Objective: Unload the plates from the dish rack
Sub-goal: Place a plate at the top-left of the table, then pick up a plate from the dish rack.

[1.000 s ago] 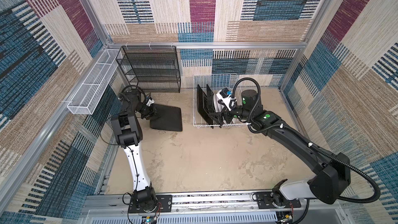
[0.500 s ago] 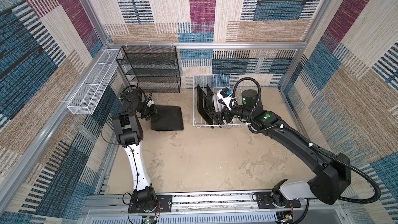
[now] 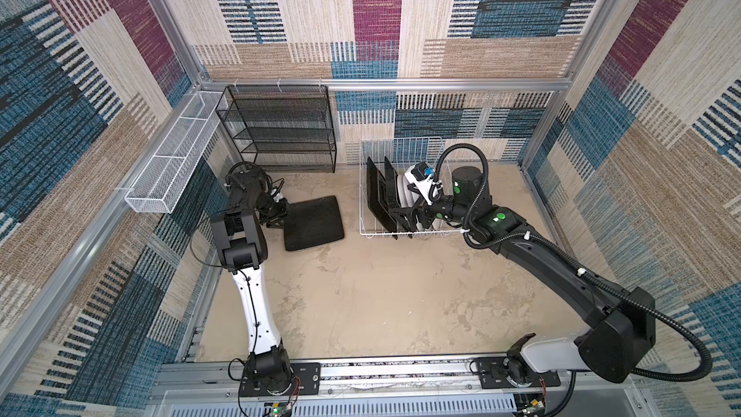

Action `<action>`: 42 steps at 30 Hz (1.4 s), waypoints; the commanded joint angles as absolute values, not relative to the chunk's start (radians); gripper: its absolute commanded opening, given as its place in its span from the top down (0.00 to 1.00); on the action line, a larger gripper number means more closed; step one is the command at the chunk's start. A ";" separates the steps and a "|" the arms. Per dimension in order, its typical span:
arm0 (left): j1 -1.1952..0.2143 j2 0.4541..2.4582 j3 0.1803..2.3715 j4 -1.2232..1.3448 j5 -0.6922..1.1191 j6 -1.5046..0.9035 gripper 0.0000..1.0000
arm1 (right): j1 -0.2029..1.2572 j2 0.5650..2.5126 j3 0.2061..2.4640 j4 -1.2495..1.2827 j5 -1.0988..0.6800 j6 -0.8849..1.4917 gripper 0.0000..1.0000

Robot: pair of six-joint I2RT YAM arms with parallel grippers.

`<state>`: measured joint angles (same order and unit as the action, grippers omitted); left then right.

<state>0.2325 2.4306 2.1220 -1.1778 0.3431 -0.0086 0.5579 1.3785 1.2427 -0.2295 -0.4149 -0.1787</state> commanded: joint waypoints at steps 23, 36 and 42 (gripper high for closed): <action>0.167 1.875 1.813 -0.869 0.407 -0.081 0.44 | 0.558 1.301 1.185 -0.105 -0.233 -0.101 0.00; -0.029 1.604 1.687 -0.666 0.352 -0.274 0.30 | 0.558 1.242 1.125 -0.050 -0.148 -0.048 0.00; -0.153 1.591 1.682 -0.668 0.301 -0.341 0.25 | 0.558 1.245 1.133 -0.074 -0.129 -0.002 0.00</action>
